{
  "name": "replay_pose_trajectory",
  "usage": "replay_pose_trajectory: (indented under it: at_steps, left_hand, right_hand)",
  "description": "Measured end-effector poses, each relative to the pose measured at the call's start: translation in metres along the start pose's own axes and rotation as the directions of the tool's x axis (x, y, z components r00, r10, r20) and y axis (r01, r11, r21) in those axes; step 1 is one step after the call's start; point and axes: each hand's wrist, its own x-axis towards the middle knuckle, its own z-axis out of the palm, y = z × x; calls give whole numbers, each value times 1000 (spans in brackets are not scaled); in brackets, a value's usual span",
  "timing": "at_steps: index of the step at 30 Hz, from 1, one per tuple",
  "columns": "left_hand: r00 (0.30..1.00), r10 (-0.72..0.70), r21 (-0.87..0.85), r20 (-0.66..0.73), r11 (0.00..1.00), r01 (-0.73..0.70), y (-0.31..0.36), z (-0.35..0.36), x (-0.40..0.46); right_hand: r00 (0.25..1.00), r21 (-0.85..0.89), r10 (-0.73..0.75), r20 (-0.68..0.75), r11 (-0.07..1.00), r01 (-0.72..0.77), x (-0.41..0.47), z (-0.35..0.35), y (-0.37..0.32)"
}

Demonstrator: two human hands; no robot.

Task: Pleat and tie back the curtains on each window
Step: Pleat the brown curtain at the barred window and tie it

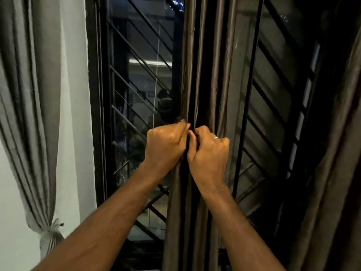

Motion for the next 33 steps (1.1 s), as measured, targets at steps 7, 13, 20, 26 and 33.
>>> replay_pose_trajectory:
  at_steps: [7,13,20,26,33]
  left_hand:
    - [987,-124,-165,107,976,140,20,0,6]
    - [980,-186,-186,70,963,196,33,-3,10]
    - [983,-180,-14,29,983,181,20,-1,7]
    - [989,-144,19,24,989,144,11,3,5]
    - [994,-103,-8,29,995,103,5,14,4]
  right_hand:
    - [999,74,-26,25,997,24,-2,-16,6]
    - [997,146,-46,65,989,36,-2,-20,9]
    - [999,329,-18,-26,944,26,0,-43,24]
    - [992,183,115,-51,978,-104,8,-34,34]
    - [999,157,-36,-40,987,42,-6,-12,33]
